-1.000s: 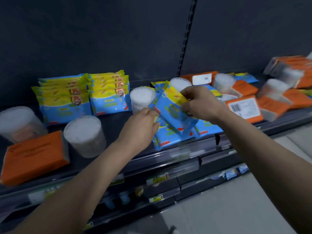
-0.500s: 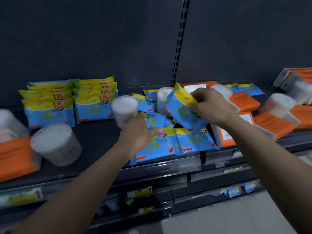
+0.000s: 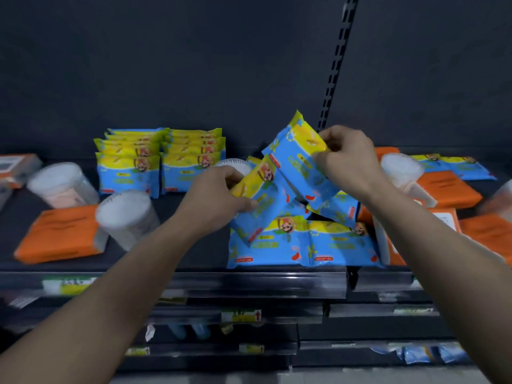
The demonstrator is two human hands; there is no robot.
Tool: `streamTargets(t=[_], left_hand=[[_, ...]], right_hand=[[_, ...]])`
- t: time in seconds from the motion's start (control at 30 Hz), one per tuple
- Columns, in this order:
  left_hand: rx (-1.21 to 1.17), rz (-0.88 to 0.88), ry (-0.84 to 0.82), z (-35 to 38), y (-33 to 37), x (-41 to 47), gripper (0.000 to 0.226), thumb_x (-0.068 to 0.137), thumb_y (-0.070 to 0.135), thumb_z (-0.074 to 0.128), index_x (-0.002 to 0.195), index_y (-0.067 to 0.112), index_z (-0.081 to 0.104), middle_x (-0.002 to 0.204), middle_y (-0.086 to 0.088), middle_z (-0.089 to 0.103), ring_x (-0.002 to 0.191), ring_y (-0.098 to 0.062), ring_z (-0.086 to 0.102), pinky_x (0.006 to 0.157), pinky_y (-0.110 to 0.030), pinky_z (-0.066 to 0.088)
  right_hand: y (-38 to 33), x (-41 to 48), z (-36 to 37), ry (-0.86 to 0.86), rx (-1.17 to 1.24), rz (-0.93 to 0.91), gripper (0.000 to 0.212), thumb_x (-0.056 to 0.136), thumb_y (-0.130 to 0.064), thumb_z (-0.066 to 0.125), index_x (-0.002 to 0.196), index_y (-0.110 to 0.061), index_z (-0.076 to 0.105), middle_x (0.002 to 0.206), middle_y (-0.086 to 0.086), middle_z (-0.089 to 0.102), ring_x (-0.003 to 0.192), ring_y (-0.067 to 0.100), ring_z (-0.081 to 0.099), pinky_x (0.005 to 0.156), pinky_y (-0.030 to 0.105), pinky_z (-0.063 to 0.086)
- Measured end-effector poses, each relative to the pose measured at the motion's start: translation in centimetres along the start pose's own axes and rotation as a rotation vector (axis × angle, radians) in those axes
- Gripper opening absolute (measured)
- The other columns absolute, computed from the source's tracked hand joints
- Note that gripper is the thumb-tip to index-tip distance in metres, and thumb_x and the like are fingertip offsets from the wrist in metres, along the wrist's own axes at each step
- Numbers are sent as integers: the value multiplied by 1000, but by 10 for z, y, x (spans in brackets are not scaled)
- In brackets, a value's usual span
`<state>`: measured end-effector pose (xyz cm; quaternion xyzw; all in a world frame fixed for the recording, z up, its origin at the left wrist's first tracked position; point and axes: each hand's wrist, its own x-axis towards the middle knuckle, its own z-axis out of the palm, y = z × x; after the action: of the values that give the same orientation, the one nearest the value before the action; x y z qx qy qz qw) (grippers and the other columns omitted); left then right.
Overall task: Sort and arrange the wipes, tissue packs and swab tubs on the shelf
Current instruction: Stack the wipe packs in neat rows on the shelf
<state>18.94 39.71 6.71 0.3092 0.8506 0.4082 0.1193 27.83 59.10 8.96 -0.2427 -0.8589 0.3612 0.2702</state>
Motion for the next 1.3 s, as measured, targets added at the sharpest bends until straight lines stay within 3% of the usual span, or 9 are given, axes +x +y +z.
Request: streamTargets(t=[0.27, 0.4, 0.6, 0.73, 0.93, 1.1, 1.2, 1.3], left_hand=[[114, 28, 302, -115, -23, 3, 32, 63, 17, 83, 90, 24, 67, 80, 2, 66, 73, -13, 58, 72, -31, 47], [242, 41, 372, -167, -63, 15, 33, 63, 14, 82, 93, 17, 69, 84, -4, 67, 76, -18, 59, 73, -34, 47], [399, 48, 265, -192, -125, 44, 38, 62, 12, 81, 98, 17, 68, 85, 1, 64, 85, -21, 61, 77, -32, 46], [471, 74, 139, -190, -154, 64, 39, 62, 11, 80, 98, 19, 68, 92, -2, 66, 91, -25, 61, 79, -34, 47], [580, 129, -4, -175, -188, 81, 28, 70, 9, 69, 95, 20, 63, 97, -4, 67, 94, -29, 60, 70, -31, 42], [704, 256, 23, -172, -196, 94, 29, 76, 8, 65, 104, 12, 60, 106, -8, 59, 104, -30, 52, 84, -38, 41], [870, 271, 65, -172, -200, 97, 31, 81, 14, 62, 111, 15, 55, 110, -5, 54, 109, -26, 48, 87, -38, 32], [923, 268, 97, -173, -202, 96, 34, 81, 16, 63, 114, 13, 52, 112, -7, 54, 109, -28, 49, 86, -39, 34]], right_hand=[[-62, 18, 48, -26, 117, -178, 18, 75, -6, 59, 88, -18, 61, 79, -2, 65, 71, 13, 58, 69, 30, 50], [-94, 25, 91, -63, 121, -264, 18, 78, -7, 62, 94, -15, 63, 87, 0, 67, 82, 18, 62, 76, 33, 51], [-120, 35, 145, -186, 15, -287, 17, 82, -7, 65, 92, -20, 61, 78, -11, 60, 72, 6, 55, 70, 20, 44], [-114, 38, 173, -290, -170, -250, 17, 80, -6, 65, 95, -14, 62, 83, -3, 61, 79, 14, 55, 72, 27, 43], [-107, 36, 200, -472, -510, -185, 27, 81, -9, 60, 107, -15, 62, 96, 2, 61, 93, 23, 56, 70, 24, 35], [-101, 37, 215, -451, -639, -141, 37, 81, -10, 56, 117, -20, 58, 115, 11, 63, 104, 34, 56, 83, 37, 47], [-103, 41, 219, -438, -727, -179, 42, 84, -8, 52, 125, -19, 54, 124, 8, 57, 113, 30, 51, 92, 35, 42], [-103, 44, 222, -404, -820, -235, 41, 86, -8, 50, 126, -16, 52, 126, 8, 54, 118, 28, 45, 95, 37, 38]])
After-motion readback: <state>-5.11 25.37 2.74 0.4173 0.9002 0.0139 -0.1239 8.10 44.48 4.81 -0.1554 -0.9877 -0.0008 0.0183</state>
